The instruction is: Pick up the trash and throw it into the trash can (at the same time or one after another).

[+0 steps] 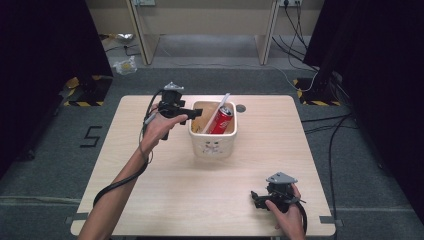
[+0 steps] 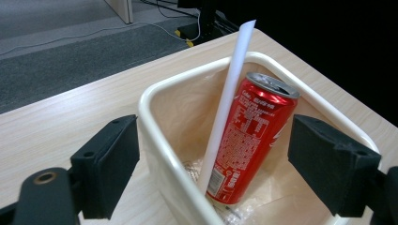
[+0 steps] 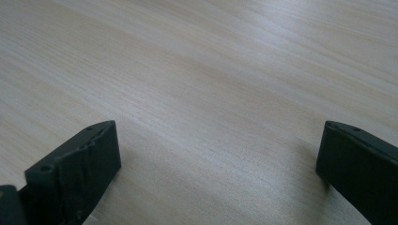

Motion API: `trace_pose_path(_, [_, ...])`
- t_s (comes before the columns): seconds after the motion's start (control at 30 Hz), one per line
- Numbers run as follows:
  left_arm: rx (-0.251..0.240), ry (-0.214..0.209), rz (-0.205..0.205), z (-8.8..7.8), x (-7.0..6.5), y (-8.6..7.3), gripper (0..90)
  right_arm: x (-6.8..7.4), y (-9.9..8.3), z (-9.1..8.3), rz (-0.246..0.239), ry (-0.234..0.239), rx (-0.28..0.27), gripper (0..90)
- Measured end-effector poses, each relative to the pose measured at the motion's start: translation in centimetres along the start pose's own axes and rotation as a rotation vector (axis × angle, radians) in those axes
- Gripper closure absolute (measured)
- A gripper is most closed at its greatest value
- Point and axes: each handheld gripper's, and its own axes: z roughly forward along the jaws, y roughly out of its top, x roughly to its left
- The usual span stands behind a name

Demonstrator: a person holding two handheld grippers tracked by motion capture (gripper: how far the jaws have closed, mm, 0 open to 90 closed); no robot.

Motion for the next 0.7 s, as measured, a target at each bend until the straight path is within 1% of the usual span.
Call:
trace_pose_path(0.1, [-0.007, 0.004, -0.005, -0.4, 0.4, -0.3, 16.2, 0.0, 0.0, 0.0, 0.001, 0.0, 0.001, 0.3])
trace_pose_path(0.2, [-0.008, 0.011, 0.0, -0.9, 0.8, -0.6, 16.1, 0.0, 0.0, 0.0, 0.0, 0.0, 0.0, 0.3])
trace_pose_path(0.5, [-0.026, 0.027, -0.02, -2.2, 2.0, -1.4, 16.1, 0.0, 0.0, 0.0, 0.0, -0.001, 0.0, 0.3])
trace_pose_path(0.7, [-0.037, 0.038, -0.026, -3.2, 2.8, -1.9, 16.2, 0.0, 0.0, 0.0, -0.002, -0.001, 0.0, 0.3])
